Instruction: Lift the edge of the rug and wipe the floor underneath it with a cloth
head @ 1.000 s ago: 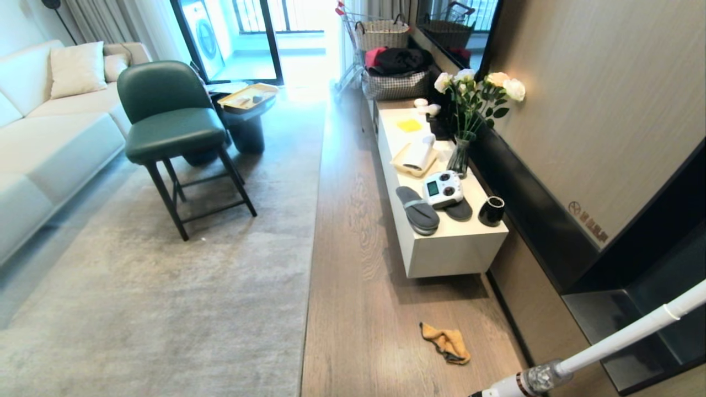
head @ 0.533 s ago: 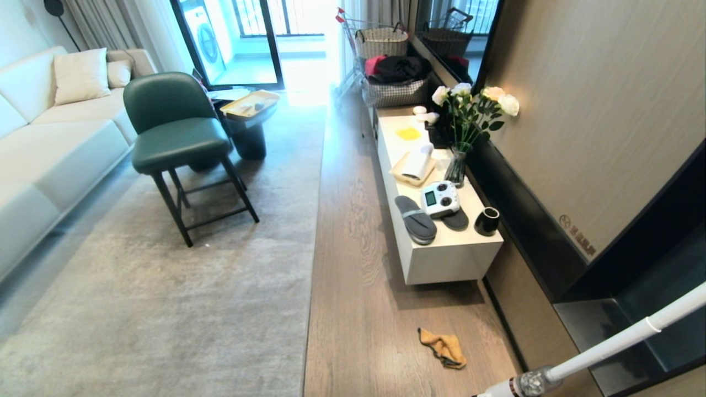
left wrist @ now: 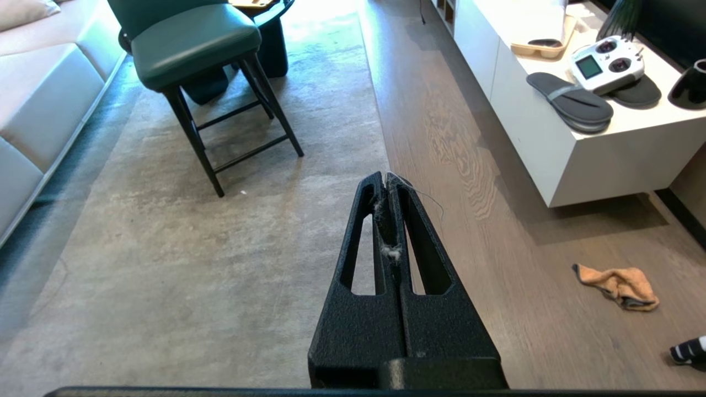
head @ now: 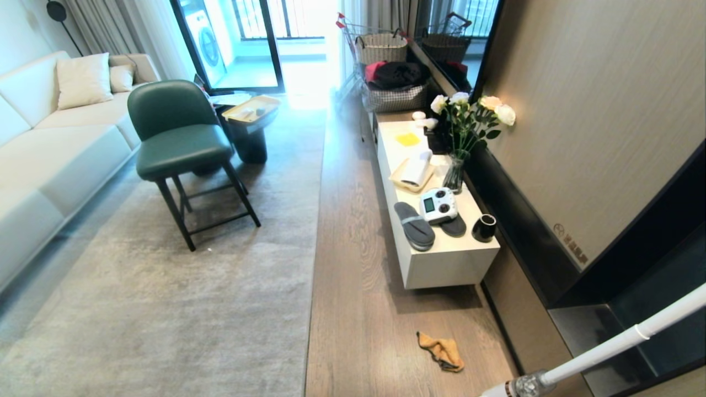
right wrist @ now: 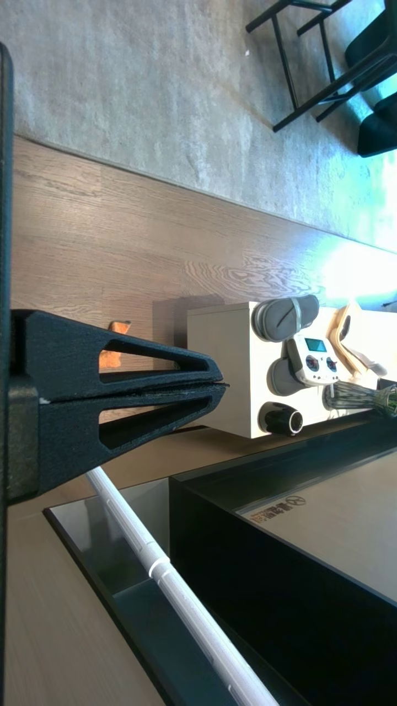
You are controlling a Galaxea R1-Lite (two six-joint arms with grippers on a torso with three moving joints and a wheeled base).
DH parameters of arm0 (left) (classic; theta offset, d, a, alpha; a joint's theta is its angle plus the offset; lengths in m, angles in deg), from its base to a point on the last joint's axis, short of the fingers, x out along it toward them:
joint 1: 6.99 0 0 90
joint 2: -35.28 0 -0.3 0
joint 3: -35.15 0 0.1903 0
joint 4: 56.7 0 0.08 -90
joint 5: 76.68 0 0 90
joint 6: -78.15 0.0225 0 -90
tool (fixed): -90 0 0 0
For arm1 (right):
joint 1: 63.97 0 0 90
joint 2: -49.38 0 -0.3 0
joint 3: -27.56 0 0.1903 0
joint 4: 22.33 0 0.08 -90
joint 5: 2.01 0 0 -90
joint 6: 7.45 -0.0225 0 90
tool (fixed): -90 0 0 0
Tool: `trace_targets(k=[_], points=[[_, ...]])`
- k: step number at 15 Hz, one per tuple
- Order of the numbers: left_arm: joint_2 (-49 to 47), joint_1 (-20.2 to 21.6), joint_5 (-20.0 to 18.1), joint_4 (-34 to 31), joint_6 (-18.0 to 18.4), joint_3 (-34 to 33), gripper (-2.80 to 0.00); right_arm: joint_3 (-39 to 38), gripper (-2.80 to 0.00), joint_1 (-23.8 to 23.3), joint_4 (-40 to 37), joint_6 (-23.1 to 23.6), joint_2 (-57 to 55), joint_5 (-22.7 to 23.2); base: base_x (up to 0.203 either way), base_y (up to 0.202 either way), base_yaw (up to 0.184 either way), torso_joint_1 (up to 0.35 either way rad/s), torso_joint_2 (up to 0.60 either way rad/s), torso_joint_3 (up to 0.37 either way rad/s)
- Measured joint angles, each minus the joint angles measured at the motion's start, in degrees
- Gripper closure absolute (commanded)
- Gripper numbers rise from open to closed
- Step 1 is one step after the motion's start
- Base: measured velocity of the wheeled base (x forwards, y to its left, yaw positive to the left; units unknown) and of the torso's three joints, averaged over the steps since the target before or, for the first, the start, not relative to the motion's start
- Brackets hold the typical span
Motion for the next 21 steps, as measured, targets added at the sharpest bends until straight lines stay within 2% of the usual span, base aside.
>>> trace_targets(k=[11,21], points=[[0.0,0.0,-0.04,-0.04,-0.02,0.0,0.0,0.0,0.0,0.0,-0.02,-0.1,0.0,-0.02,0.0,0.0,0.0,0.138,-0.3,-0.163],[0.0,0.02,-0.05,-0.07,-0.03,0.0,0.0,0.0,0.0,0.0,-0.02,-0.55,0.0,-0.06,0.0,0.0,0.0,0.058,-0.12,-0.061]])
